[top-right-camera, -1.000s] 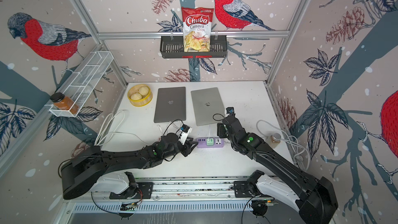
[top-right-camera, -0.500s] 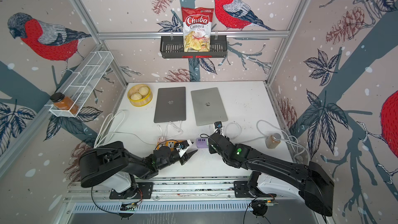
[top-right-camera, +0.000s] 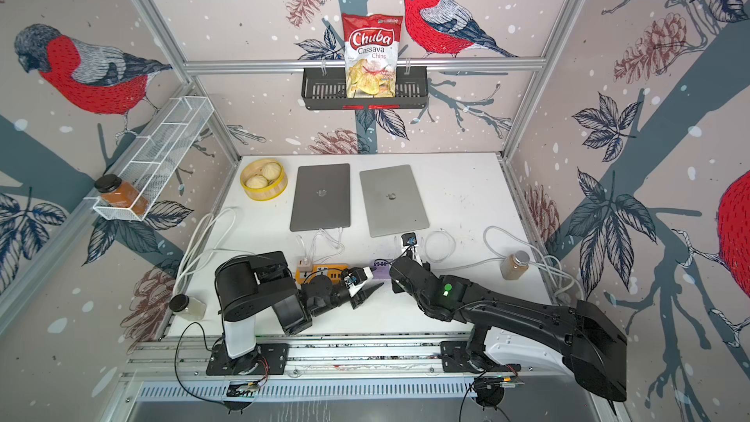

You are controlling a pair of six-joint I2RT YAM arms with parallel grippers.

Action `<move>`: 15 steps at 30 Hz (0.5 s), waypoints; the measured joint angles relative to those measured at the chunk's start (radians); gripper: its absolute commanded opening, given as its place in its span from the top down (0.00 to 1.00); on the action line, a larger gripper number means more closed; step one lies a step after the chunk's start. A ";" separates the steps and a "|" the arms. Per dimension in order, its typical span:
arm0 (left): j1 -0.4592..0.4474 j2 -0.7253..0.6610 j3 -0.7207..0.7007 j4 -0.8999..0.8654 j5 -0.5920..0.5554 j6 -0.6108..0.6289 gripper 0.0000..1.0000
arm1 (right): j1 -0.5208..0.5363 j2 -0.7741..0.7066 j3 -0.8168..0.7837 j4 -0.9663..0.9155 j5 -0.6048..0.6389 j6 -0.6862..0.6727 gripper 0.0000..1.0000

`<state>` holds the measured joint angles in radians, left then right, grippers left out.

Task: Unplug the laptop charger
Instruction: Remove the charging cable from the plug.

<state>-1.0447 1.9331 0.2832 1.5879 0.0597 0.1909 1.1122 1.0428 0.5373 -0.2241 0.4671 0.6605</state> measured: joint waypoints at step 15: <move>0.035 0.081 0.091 0.000 0.036 -0.031 0.52 | 0.026 0.048 -0.008 0.073 0.028 0.000 0.72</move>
<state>-1.0096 2.0144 0.3740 1.5883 0.0956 0.1596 1.1381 1.0904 0.5289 -0.1509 0.4950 0.6601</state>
